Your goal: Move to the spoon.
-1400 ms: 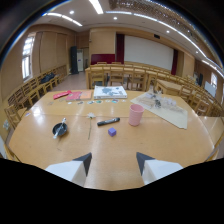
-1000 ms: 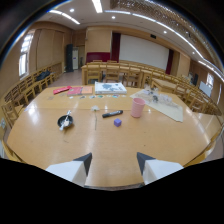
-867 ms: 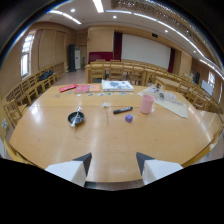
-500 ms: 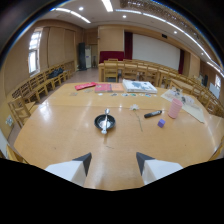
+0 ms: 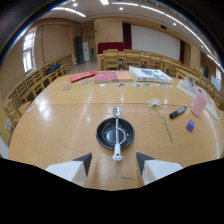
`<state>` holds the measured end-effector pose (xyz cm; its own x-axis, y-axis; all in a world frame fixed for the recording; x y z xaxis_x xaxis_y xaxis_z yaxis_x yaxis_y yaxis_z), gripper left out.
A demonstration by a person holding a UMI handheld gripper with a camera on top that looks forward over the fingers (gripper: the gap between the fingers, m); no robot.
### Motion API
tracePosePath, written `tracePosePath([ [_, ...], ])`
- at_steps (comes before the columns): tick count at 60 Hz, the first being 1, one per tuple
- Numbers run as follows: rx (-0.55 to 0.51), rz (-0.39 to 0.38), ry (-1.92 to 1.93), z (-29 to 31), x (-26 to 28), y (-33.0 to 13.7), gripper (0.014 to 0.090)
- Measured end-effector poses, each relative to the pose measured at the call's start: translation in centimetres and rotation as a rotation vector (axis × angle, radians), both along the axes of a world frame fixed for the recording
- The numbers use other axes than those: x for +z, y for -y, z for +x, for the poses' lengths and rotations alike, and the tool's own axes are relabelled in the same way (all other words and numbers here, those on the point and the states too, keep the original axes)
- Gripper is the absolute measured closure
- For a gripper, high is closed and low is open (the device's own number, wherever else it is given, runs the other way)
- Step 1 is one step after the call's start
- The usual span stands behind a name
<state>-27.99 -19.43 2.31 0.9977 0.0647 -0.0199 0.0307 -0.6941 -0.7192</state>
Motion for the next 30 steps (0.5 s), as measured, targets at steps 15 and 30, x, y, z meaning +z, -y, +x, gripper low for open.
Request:
tracePosePath([
  [15, 0.004, -0.026, 0.007, -0.2, -1.0, -0.5, 0.0204],
  [30, -0.002, -0.021, 0.004, 0.0, -0.9, -0.9, 0.0205],
])
